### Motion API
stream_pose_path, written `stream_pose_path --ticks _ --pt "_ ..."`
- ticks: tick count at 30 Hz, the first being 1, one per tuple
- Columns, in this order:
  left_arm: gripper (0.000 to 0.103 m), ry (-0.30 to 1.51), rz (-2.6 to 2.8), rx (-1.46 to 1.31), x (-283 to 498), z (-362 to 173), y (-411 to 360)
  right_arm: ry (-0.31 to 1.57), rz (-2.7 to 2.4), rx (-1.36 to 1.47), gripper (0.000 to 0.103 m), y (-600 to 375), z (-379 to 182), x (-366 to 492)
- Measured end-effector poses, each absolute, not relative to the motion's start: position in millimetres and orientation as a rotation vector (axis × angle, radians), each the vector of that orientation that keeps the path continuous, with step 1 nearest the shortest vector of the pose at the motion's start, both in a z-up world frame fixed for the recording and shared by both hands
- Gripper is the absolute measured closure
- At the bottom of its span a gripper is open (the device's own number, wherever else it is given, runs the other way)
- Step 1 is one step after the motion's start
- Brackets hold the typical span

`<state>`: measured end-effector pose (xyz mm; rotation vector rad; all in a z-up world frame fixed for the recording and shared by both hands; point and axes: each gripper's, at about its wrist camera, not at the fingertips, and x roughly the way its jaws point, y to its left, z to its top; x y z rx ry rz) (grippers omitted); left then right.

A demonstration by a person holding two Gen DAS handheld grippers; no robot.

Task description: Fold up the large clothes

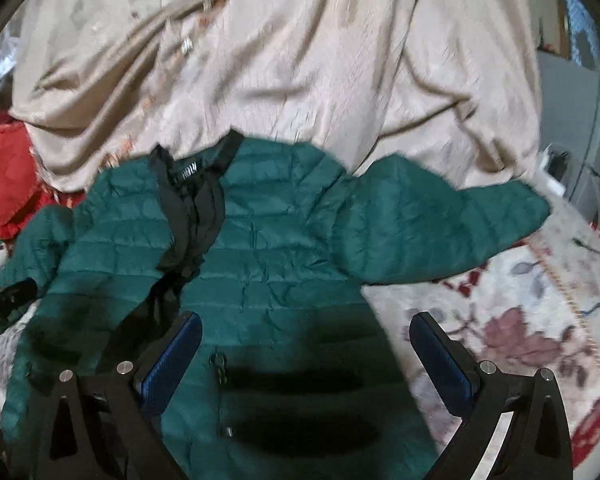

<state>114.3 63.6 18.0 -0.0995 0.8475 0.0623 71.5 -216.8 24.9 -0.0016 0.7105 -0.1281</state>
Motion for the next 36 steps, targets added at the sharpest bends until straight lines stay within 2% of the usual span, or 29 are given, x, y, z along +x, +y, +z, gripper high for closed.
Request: stream_pose_path --ticks 4,9,12,36 --pt "0.001 0.884 0.099 -0.076 147 -7 68 0.772 -0.094 0.012 0.0 -212 -4 109" --pt "0.001 0.995 0.068 -0.061 177 -52 62 0.978 -0.046 0.088 0.0 -223 -55 136" --pt "0.001 0.984 0.088 -0.012 174 -69 55 0.972 -0.04 0.1 0.0 -224 -58 137" --pt "0.0 0.974 0.108 0.012 174 -69 53 0.956 -0.064 0.039 0.0 -223 -64 139"
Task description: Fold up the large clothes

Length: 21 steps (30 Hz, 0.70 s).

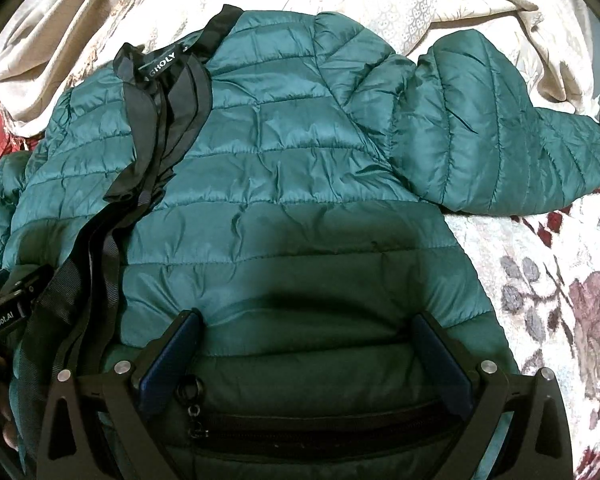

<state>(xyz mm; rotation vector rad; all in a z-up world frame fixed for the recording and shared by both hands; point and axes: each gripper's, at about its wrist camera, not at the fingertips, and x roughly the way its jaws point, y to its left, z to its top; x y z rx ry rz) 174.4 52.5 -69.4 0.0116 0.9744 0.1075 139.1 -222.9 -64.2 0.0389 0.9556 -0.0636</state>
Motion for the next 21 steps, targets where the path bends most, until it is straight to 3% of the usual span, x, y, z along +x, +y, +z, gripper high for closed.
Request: stream_pose_path --ticks 6,13,21 --pt "0.0 0.971 0.073 -0.017 171 -63 57 0.872 -0.077 0.133 0.0 -239 -43 120" --pt "0.001 0.847 0.143 -0.165 105 -7 147 0.706 -0.168 0.208 0.0 -260 -3 68" --pt "0.001 0.888 0.39 -0.367 28 -47 284 0.637 -0.129 0.344 0.0 -277 13 33"
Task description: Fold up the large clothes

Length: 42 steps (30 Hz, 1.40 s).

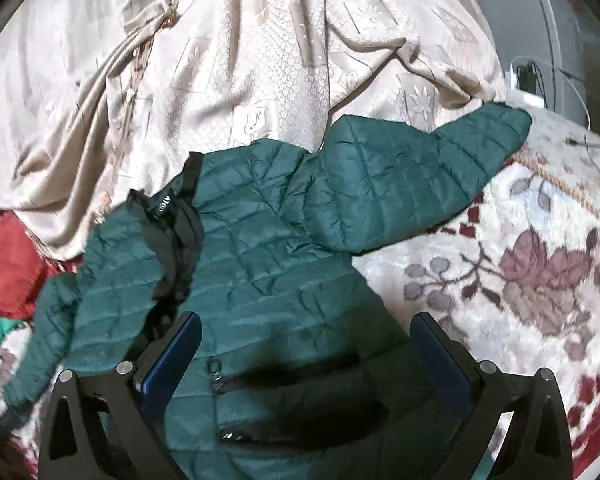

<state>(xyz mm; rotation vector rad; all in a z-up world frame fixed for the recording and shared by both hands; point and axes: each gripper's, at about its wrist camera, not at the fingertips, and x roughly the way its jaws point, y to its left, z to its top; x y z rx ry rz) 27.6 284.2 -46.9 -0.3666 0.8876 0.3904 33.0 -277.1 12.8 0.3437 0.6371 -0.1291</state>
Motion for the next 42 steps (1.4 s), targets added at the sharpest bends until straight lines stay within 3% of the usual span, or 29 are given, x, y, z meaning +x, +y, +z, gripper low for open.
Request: stream_pose_path --ticks 5,12,14,17,18,19,23,25,28,29,31,36,42 --pt "0.001 0.847 0.498 -0.63 5 -77 349 0.696 -0.127 0.372 0.0 -281 2 41" --pt "0.001 0.624 0.456 -0.819 14 -82 398 0.785 -0.109 0.365 0.0 -277 -15 57" --pt "0.01 0.551 0.429 -0.881 12 -81 408 0.798 -0.105 0.35 0.0 -274 -18 61" --pt "0.041 0.518 0.373 -0.833 16 -72 406 0.816 -0.11 0.32 0.0 -269 -22 67" --pt "0.059 0.52 0.354 -0.812 16 -71 403 0.824 -0.115 0.305 0.0 -267 -24 69" --pt "0.068 0.523 0.333 -0.798 19 -71 401 0.835 -0.118 0.292 0.0 -265 -26 72" --pt "0.066 0.543 0.337 -0.79 31 -79 406 0.878 -0.112 0.253 0.0 -258 -33 78" --pt "0.053 0.569 0.359 -0.824 32 -89 415 0.905 -0.116 0.246 0.0 -257 -39 80" --pt "0.053 0.551 0.353 -0.904 26 -98 424 0.944 -0.123 0.242 0.0 -258 -46 85" --pt "0.054 0.554 0.355 -0.907 27 -97 424 0.956 -0.126 0.233 0.0 -256 -48 87" --pt "0.095 0.574 0.357 -0.89 31 -89 422 0.956 -0.131 0.222 0.0 -255 -49 88" --pt "0.095 0.489 0.309 -0.785 41 -33 400 0.908 -0.178 0.22 0.0 -259 -40 82" --pt "0.095 0.45 -0.03 -0.571 101 52 299 0.88 -0.298 0.245 0.0 -276 -36 77"
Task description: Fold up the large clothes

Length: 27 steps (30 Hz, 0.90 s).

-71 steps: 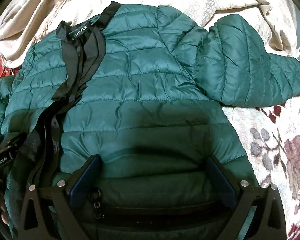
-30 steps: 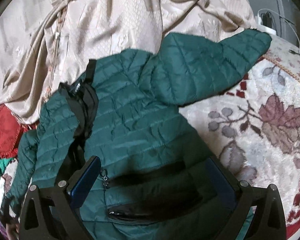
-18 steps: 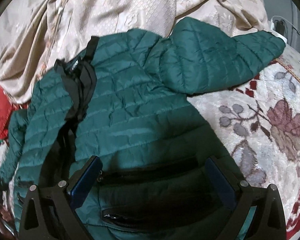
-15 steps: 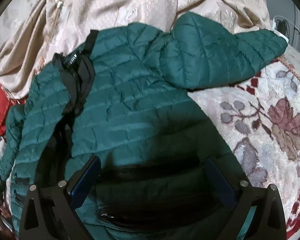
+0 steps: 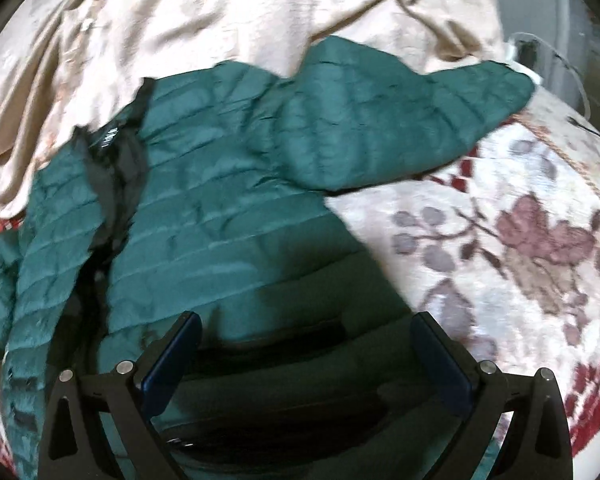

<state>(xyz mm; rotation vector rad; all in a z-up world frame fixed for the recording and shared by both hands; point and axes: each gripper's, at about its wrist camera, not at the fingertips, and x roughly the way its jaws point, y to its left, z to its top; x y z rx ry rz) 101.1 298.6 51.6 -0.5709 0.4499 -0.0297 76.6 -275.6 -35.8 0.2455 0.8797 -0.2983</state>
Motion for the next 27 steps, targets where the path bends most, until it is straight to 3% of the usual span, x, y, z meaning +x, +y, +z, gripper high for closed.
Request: stream_pose_path --ticks 4,9,16,22,23,27 --pt "0.095 0.479 -0.242 -0.479 153 89 204 0.879 -0.378 0.249 0.0 -287 -36 73" --pt "0.095 0.555 -0.445 -0.398 210 96 91 0.836 -0.476 0.225 0.0 -296 -27 63" --pt "0.095 0.687 -0.725 -0.358 243 54 -49 0.864 -0.461 0.298 0.0 -312 -32 63" --pt "0.094 0.853 -0.738 -0.334 275 -7 -108 0.889 -0.448 0.333 0.0 -318 -40 68" --pt "0.093 0.877 -0.728 -0.327 276 -15 -110 0.896 -0.444 0.34 0.0 -319 -42 68" --pt "0.062 1.021 -0.699 -0.346 271 -41 -101 0.902 -0.441 0.339 0.0 -319 -43 70"
